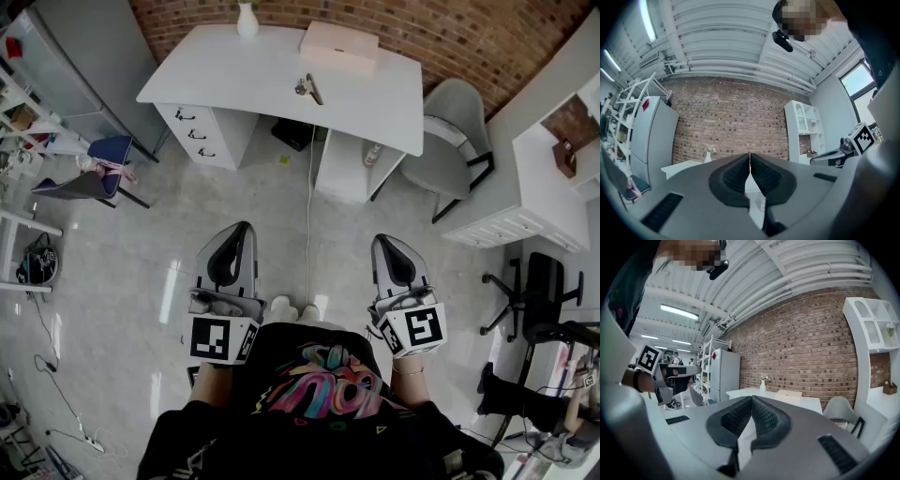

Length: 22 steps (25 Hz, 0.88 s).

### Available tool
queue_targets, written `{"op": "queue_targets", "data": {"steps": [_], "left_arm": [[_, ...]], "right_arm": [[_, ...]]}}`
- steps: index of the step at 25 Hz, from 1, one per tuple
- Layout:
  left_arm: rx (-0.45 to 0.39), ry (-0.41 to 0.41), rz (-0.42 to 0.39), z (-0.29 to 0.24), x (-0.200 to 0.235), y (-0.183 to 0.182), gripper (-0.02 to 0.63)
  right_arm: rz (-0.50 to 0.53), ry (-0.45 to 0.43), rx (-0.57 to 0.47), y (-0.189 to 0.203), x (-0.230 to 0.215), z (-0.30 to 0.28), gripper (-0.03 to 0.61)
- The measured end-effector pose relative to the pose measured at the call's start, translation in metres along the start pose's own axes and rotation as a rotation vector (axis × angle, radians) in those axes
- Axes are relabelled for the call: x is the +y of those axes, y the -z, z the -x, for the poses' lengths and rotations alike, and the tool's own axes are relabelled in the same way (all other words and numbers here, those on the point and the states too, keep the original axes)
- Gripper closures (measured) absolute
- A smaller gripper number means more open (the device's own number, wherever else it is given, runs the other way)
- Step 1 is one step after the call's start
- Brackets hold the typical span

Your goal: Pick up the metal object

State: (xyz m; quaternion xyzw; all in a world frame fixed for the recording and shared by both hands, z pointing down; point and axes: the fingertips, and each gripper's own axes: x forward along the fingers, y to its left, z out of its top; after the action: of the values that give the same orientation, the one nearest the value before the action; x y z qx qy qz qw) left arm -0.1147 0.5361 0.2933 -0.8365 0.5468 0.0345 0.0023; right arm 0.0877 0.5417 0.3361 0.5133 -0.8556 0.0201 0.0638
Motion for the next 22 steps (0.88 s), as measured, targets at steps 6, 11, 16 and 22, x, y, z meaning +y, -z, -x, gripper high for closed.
{"op": "queue_targets", "data": {"steps": [6,11,16,22], "left_arm": [[0.005,-0.002,-0.003,0.017,0.006,0.000,0.584],[0.006,-0.007,-0.005,0.028,0.003,0.005,0.584],[0.007,-0.023,-0.005,0.048,-0.010,0.017,0.585],[0.033,-0.037,0.000,0.037,-0.014,0.027,0.585]], "right_arm": [[-0.005,0.008,-0.003,-0.002,0.015,0.006,0.560],[-0.015,0.005,-0.012,0.004,0.019,0.015,0.560],[-0.027,-0.009,-0.007,0.021,0.026,0.031,0.560],[-0.060,-0.023,0.007,0.031,0.013,0.026,0.560]]}}
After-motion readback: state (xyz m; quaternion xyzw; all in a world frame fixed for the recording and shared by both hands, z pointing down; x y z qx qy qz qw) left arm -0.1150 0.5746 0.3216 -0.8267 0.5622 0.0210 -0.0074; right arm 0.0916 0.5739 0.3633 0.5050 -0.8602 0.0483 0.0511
